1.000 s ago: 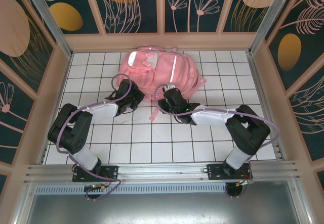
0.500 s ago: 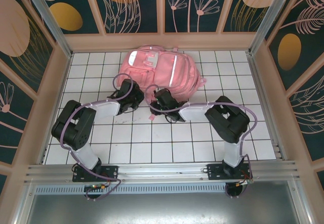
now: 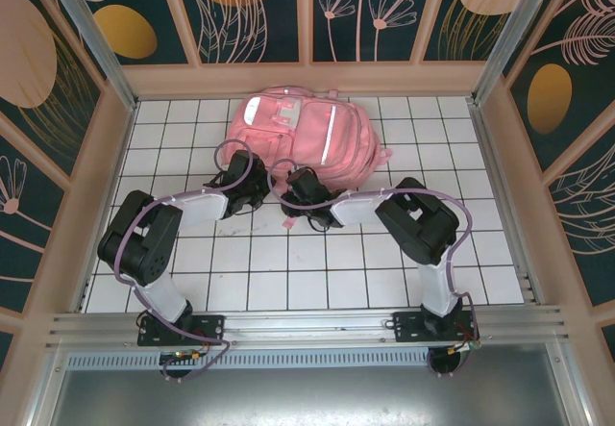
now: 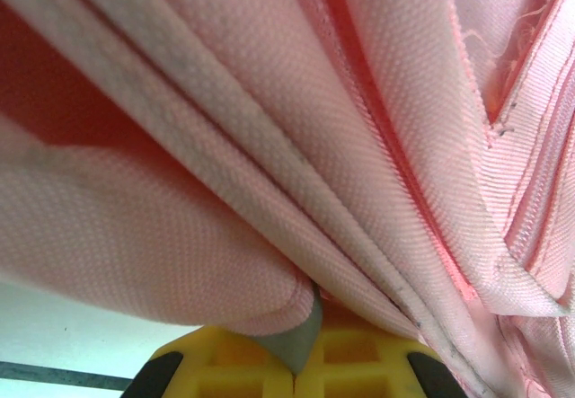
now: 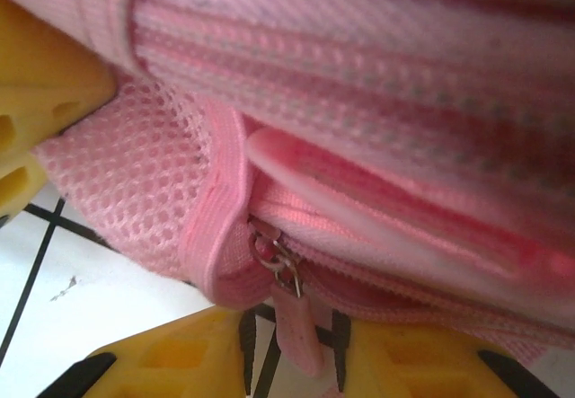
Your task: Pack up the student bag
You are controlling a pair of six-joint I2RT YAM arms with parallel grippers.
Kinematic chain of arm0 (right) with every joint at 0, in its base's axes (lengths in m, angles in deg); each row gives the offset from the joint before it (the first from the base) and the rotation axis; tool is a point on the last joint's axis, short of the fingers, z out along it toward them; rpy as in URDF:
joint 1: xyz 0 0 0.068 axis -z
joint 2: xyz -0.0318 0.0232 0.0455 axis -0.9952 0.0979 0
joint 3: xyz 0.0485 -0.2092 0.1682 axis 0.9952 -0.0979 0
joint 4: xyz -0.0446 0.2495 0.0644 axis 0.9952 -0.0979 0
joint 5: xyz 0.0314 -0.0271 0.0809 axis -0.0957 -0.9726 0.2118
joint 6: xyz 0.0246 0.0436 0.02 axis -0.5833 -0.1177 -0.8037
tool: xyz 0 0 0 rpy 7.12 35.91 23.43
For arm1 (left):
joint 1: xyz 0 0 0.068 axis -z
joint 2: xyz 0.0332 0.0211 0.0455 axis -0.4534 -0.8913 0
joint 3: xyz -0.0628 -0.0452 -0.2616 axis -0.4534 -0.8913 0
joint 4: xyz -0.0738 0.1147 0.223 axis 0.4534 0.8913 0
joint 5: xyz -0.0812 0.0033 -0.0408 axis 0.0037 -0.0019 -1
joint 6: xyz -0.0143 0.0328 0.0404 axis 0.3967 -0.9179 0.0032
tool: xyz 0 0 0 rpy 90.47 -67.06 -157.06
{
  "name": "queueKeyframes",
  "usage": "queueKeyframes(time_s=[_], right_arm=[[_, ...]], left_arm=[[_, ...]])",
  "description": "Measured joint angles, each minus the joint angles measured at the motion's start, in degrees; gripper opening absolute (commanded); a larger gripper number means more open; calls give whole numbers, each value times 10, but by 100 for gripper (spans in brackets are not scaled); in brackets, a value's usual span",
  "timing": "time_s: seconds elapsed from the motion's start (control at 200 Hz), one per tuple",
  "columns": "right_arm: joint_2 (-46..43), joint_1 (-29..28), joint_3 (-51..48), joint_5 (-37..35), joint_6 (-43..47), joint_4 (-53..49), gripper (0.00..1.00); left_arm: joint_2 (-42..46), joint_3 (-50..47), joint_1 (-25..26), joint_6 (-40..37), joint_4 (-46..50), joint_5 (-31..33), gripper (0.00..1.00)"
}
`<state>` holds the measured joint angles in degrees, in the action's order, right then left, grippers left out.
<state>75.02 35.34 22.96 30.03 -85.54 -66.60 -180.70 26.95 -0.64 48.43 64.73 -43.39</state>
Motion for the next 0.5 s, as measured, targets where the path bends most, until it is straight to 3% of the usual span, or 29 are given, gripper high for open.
queueKeyframes(time_s=[0.07, 0.215, 0.5], right_arm=[[6, 2, 8, 0, -3, 0, 26], [12, 5, 12, -6, -12, 0, 0], [6, 4, 7, -17, -13, 0, 0]], left_arm=[[0, 0, 0, 0, 0, 0, 0], [0, 0, 0, 0, -1, 2, 0], [0, 0, 0, 0, 0, 9, 0]])
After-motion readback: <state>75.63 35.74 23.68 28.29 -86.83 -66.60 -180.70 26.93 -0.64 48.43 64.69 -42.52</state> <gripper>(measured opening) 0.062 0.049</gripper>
